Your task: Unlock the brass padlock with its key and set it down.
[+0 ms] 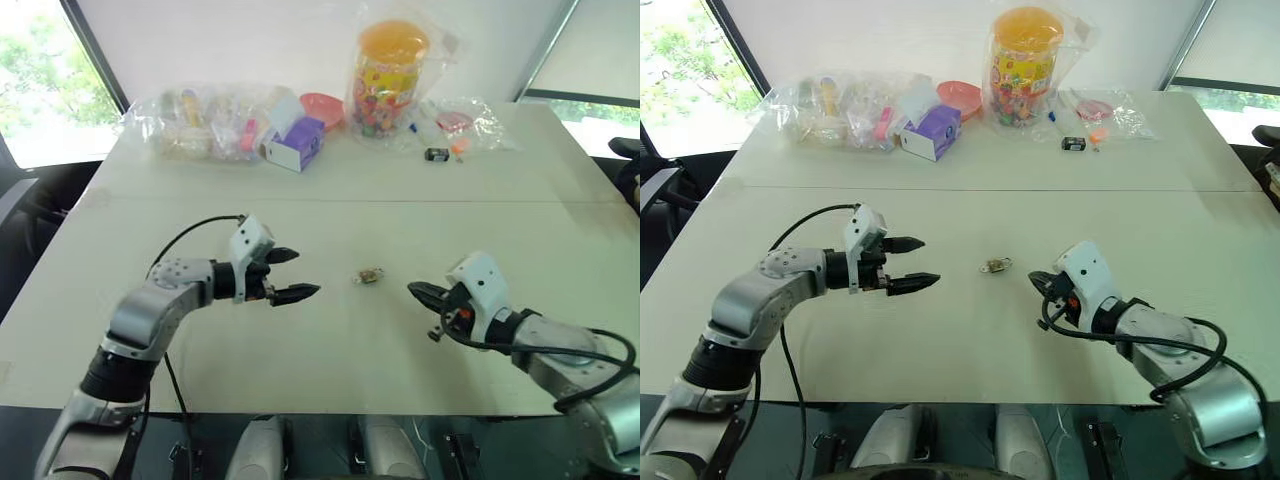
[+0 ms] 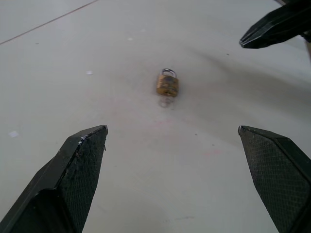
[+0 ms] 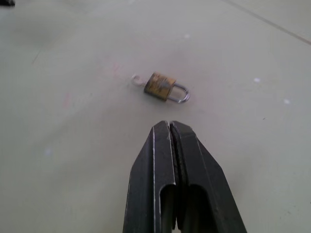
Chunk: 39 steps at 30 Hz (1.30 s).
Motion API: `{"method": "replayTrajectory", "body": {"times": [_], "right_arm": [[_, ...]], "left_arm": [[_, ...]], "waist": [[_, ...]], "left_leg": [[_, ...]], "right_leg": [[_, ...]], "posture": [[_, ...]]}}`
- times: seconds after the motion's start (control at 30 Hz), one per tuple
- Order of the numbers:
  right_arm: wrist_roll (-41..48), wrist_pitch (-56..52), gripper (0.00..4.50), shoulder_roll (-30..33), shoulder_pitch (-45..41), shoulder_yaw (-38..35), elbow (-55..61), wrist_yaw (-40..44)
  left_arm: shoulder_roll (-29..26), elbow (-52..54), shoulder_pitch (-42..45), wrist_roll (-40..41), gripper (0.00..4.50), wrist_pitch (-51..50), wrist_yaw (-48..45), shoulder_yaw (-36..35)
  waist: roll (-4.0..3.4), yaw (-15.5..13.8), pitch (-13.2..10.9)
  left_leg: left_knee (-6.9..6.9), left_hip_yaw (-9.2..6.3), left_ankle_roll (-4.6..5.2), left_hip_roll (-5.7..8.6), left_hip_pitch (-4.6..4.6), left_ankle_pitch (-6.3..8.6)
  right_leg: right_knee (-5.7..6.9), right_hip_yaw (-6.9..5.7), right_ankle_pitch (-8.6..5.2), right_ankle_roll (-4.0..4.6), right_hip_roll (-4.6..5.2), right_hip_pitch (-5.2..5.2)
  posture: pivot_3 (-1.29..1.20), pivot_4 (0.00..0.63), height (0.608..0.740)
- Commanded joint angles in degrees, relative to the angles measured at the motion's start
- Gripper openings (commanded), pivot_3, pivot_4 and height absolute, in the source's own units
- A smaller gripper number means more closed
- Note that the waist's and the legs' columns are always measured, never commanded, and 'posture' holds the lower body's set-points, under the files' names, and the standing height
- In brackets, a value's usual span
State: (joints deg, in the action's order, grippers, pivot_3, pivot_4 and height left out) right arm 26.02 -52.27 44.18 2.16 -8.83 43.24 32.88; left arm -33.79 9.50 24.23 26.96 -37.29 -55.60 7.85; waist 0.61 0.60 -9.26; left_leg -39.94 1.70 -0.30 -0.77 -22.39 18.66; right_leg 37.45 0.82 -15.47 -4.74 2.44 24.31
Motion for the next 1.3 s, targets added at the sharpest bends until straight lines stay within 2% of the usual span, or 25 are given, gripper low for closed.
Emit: {"method": "replayTrajectory", "body": {"times": [0.03, 0.4, 0.7, 1.03, 1.13, 1.3], "right_arm": [[0.8, 0.7, 0.0, 3.1, -0.5, -1.6, 1.3, 2.8], [-0.9, 4.0, 0.0, 6.1, -2.9, -0.3, -0.3, 5.5], [-4.4, 11.1, 0.0, 10.0, -5.4, 2.3, -6.9, 10.5], [-6.2, 15.4, 0.0, 10.3, -11.1, 5.9, -14.0, 14.9], [-7.5, 17.8, 0.9, 9.6, -14.4, 8.8, -18.9, 17.0], [-10.9, 24.4, 3.49, 6.3, -23.0, 15.5, -31.6, 22.0]], "left_arm": [[-0.7, -0.2, 1.3, 0.2, 4.48, 2.2, -3.0, 0.0], [1.6, -0.4, 1.5, -0.4, 4.48, 3.0, -1.8, -0.3], [2.2, -1.2, 1.7, -1.6, 4.48, 4.2, -1.9, 0.3], [3.0, -0.8, 1.7, -2.3, 4.48, 4.5, -0.8, -0.1], [3.2, -0.9, 2.0, -2.4, 4.5, 4.5, -0.6, -0.1], [3.2, -1.1, 2.5, -2.6, 4.5, 4.5, -0.2, -0.2]], "waist": [[0.04, 0.0, 0.0], [0.06, 0.0, 0.0], [0.06, 0.0, 0.0], [0.06, -0.1, 0.0], [0.06, 0.0, 0.0], [0.05, 0.1, 0.0]], "left_leg": [[0.0, 0.0, 0.0, -0.01, 0.0, 0.0], [-0.02, 0.0, 0.0, -0.03, -0.02, 0.0], [-0.03, 0.01, 0.0, -0.02, -0.02, 0.0], [-0.04, 0.01, 0.0, -0.03, -0.01, 0.0], [-0.05, 0.01, 0.0, -0.03, -0.01, 0.0], [-0.07, 0.02, -0.01, -0.03, 0.0, 0.0]], "right_leg": [[0.0, 0.0, 0.0, 0.0, 0.0, 0.0], [0.0, 0.01, 0.01, -0.02, 0.06, 0.0], [0.0, 0.02, 0.01, -0.02, 0.07, 0.0], [0.01, 0.02, 0.01, -0.02, 0.08, 0.0], [0.01, 0.02, 0.01, -0.02, 0.08, 0.0], [0.04, 0.02, 0.01, -0.02, 0.08, 0.0]], "posture": [[0.0, 0.15, 0.735], [0.0, 0.15, 0.735], [0.0, 0.15, 0.735], [0.0, 0.15, 0.735], [0.0, 0.15, 0.735], [0.0, 0.15, 0.735]]}}
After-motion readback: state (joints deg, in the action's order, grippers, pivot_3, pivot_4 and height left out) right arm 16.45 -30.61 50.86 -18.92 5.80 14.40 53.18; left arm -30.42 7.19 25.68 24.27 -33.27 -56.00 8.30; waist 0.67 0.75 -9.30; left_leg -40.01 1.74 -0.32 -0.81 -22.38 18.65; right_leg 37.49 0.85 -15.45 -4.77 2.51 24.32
